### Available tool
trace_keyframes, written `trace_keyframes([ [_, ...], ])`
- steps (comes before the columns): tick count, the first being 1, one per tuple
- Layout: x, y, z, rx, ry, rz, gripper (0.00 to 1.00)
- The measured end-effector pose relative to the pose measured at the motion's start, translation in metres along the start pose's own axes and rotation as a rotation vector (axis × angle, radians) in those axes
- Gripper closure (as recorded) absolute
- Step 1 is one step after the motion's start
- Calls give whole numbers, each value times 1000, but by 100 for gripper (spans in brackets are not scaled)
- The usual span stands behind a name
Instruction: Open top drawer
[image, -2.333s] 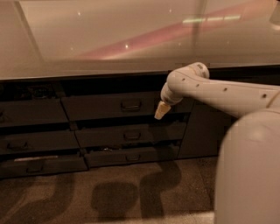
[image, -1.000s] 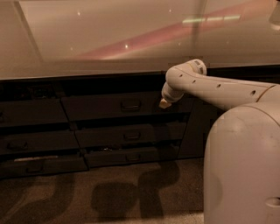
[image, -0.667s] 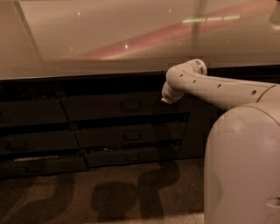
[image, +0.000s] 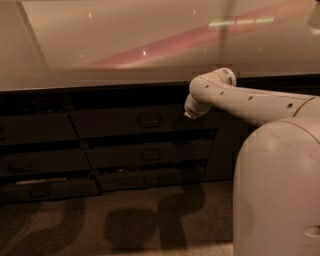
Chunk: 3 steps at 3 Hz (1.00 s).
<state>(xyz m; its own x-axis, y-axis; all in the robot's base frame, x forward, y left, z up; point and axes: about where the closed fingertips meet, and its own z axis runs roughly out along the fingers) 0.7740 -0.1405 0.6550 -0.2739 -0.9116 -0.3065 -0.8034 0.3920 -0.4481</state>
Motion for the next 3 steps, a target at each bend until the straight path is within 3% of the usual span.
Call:
trace_keyframes([
  [3, 5, 15, 2, -14, 0, -25, 100],
])
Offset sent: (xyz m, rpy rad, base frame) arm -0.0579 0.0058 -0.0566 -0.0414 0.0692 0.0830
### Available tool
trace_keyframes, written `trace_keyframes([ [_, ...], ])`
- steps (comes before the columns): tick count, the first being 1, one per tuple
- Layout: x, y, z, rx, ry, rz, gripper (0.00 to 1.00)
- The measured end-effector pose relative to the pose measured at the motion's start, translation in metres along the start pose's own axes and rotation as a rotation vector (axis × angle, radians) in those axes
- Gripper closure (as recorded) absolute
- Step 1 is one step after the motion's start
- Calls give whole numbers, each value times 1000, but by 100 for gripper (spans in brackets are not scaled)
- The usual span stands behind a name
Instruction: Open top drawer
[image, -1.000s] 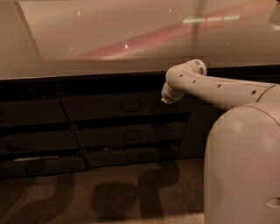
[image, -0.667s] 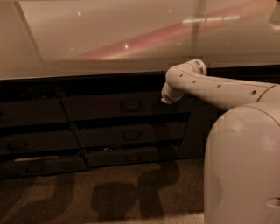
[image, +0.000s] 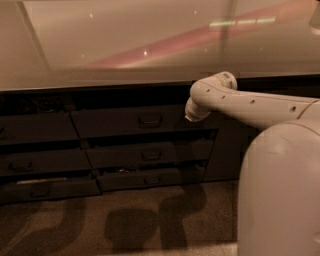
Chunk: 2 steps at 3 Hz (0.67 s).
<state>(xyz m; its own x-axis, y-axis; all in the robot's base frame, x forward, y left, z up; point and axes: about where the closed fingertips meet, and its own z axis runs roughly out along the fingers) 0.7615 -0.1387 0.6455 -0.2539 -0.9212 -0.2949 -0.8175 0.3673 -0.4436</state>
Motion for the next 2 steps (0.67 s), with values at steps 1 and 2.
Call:
trace_keyframes([
  [1, -1, -2, -2, 0, 0, 0, 100],
  [2, 0, -2, -2, 1, 1, -1, 100],
])
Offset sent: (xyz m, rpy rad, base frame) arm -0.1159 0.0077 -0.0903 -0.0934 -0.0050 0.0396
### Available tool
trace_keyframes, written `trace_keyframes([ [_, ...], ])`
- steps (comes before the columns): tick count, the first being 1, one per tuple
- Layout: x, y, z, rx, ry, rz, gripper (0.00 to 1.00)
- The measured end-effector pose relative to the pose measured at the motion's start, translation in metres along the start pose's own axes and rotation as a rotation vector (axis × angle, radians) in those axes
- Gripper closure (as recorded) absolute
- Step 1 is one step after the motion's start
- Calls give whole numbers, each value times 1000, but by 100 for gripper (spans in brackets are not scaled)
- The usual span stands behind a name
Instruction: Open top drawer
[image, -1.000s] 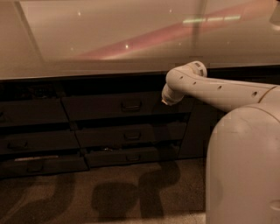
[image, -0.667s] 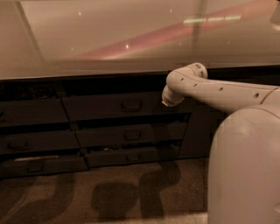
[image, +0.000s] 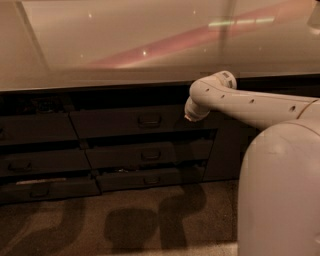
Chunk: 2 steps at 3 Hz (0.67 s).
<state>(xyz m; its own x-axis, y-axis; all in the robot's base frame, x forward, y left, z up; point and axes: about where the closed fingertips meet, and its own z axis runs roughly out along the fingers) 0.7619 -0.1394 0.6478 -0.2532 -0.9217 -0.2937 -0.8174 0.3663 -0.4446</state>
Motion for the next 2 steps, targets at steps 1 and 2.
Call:
trace_keyframes([
  [1, -2, -2, -4, 7, -6, 0, 100],
  [2, -11, 1, -22, 77, -36, -9, 100],
])
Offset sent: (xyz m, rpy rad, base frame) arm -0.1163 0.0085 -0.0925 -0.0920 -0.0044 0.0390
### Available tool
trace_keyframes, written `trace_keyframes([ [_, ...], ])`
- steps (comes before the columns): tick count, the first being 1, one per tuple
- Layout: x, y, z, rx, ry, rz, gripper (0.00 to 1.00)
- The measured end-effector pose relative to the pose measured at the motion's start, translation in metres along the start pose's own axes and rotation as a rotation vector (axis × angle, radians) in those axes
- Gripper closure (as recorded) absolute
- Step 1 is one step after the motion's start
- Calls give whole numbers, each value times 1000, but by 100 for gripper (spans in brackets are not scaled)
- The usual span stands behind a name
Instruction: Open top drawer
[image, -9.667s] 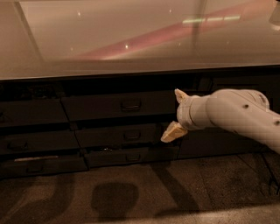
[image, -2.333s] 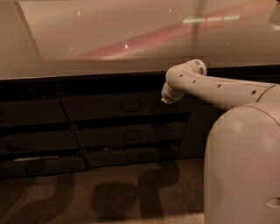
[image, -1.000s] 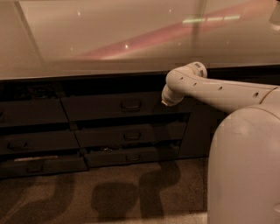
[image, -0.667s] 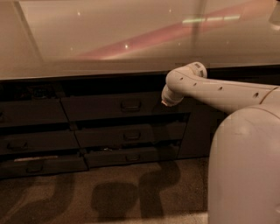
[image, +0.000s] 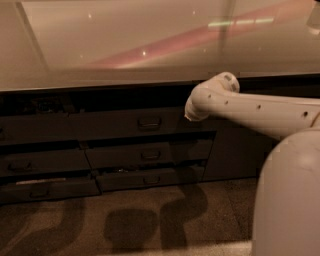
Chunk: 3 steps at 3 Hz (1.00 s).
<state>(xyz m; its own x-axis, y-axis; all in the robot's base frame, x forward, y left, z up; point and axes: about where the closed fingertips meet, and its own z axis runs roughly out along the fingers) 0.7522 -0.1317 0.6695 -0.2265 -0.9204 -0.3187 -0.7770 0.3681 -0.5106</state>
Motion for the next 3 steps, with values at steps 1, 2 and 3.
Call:
trace_keyframes([
  [1, 1, 13, -3, 31, -6, -17, 100],
  [2, 0, 17, -24, 82, -15, -41, 100],
  [3, 39, 75, -18, 44, 63, -78, 100],
])
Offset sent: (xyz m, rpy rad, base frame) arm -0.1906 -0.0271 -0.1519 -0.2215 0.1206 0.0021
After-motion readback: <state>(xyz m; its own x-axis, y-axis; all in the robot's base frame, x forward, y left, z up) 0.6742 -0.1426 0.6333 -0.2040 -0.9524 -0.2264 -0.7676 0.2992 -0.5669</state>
